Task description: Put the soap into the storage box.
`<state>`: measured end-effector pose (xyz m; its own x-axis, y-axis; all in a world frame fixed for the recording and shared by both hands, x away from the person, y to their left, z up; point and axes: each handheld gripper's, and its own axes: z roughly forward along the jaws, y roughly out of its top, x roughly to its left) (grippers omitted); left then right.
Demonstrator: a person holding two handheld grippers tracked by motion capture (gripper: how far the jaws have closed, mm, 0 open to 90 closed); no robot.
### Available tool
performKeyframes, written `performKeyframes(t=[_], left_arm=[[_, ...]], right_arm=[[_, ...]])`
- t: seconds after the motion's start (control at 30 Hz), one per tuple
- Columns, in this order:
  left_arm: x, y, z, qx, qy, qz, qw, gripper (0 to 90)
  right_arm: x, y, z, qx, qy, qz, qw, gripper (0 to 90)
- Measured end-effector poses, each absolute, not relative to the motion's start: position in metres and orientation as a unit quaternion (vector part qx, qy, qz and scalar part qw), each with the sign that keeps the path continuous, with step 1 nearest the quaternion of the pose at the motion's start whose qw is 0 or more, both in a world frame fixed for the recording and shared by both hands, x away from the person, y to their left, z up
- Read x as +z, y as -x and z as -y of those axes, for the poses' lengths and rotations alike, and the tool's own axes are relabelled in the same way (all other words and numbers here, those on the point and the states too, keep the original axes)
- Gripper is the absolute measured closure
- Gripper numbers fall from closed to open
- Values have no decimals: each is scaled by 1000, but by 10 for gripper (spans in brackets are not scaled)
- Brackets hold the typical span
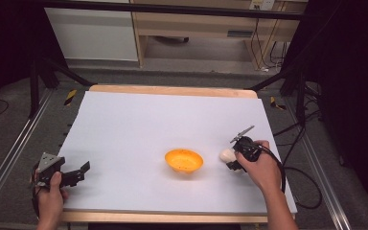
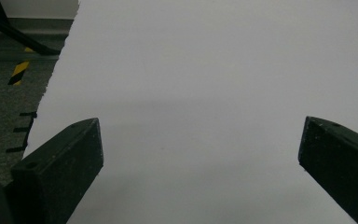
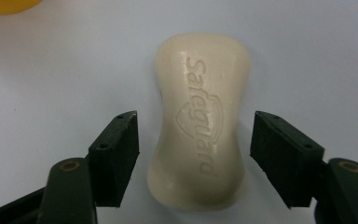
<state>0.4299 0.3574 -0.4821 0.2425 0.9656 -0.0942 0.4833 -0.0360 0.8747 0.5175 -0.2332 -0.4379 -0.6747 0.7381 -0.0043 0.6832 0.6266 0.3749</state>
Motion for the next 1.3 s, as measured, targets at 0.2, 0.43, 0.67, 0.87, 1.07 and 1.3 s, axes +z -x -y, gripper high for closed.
performKeyframes(t=[0.2,0.43,0.67,0.87,1.07,1.3], left_arm=[[-482,-430,-358,282,-662,-547,428,0],[-482,-430,-358,282,-662,-547,428,0],[-482,-430,-358,282,-662,-547,428,0],[-482,-430,-358,282,-662,-548,427,0],[-482,-430,-357,281,-663,-548,426,0],[-482,-430,-358,280,-663,-548,427,0]], right_arm=[[-443,-525,225,147,-408,-899,66,409],[-449,-528,221,126,-414,-899,70,464],[-450,-529,221,127,-415,-899,65,467],[-451,-530,223,131,-415,-898,61,468],[-451,-529,223,131,-412,-900,63,471],[-451,-528,223,133,-403,-903,68,477]])
